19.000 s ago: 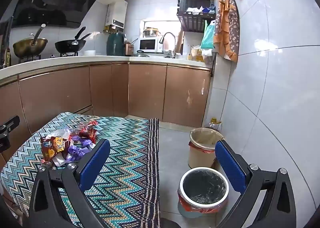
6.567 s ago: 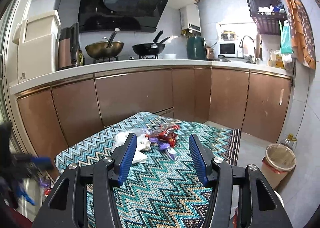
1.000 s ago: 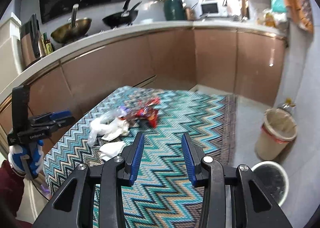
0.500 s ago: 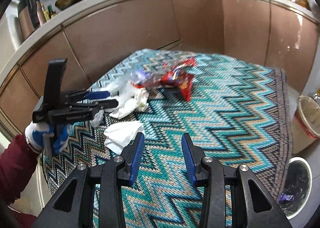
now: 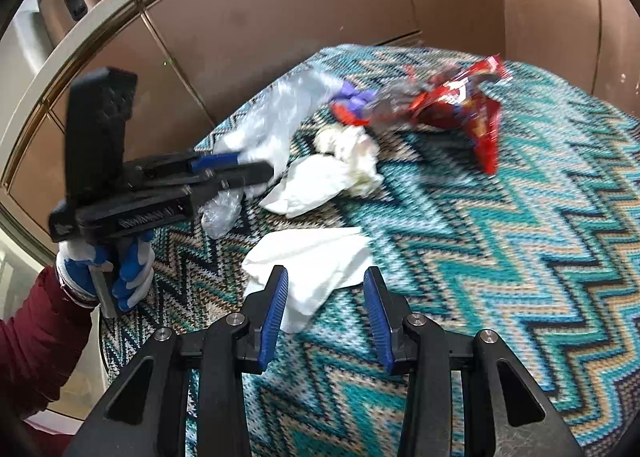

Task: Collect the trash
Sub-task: 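Grasp the white tissue with the right tool while the left tool grasps clear plastic, then carry the tissue and plastic over the white bin and open both tools, then move both tools back over the trash on the table, then grasp the clear plastic bag with the left tool while the right tool grasps a white tissue, then carry both items over the white bin and open both tools, then move both tools back toward the remaining trash on the table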

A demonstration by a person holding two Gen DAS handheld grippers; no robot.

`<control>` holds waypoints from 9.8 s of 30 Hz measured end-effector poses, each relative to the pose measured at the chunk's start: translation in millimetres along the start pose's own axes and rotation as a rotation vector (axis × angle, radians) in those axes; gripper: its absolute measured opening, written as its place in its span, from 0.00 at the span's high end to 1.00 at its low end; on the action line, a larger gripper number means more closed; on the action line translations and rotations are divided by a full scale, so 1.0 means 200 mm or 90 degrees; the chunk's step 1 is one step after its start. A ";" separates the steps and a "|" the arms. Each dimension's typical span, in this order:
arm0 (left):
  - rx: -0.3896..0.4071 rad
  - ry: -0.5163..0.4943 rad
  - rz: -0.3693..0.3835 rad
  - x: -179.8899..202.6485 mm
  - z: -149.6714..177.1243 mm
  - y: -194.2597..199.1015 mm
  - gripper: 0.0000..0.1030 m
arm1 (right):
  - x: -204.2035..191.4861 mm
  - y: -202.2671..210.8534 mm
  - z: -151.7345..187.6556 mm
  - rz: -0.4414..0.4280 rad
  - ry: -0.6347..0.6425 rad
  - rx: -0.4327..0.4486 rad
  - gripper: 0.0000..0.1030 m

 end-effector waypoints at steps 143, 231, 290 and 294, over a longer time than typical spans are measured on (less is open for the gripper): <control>0.196 0.063 -0.235 0.37 -0.09 0.81 0.26 | -0.21 1.50 0.45 0.427 0.046 0.287 0.40; 0.069 -0.026 -0.080 0.75 -0.12 0.52 0.73 | -0.04 1.06 0.27 0.074 0.045 0.248 0.95; 0.067 -0.193 0.048 2.26 -0.33 -0.12 0.39 | 1.04 1.88 0.90 0.425 -0.252 0.333 0.54; 0.112 -0.185 0.034 2.14 -0.34 0.05 0.39 | 0.87 1.91 0.85 0.441 -0.228 0.345 0.46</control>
Point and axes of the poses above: each gripper's, at about its wrist camera, not at the fingertips, and y roughly against the way its jaws point, x to its right, z to its underside, the point moved 9 cm from there along -y, roughly the way its jaws point, and after that the axes turned 12 degrees about -z, right-handed, at the moved point
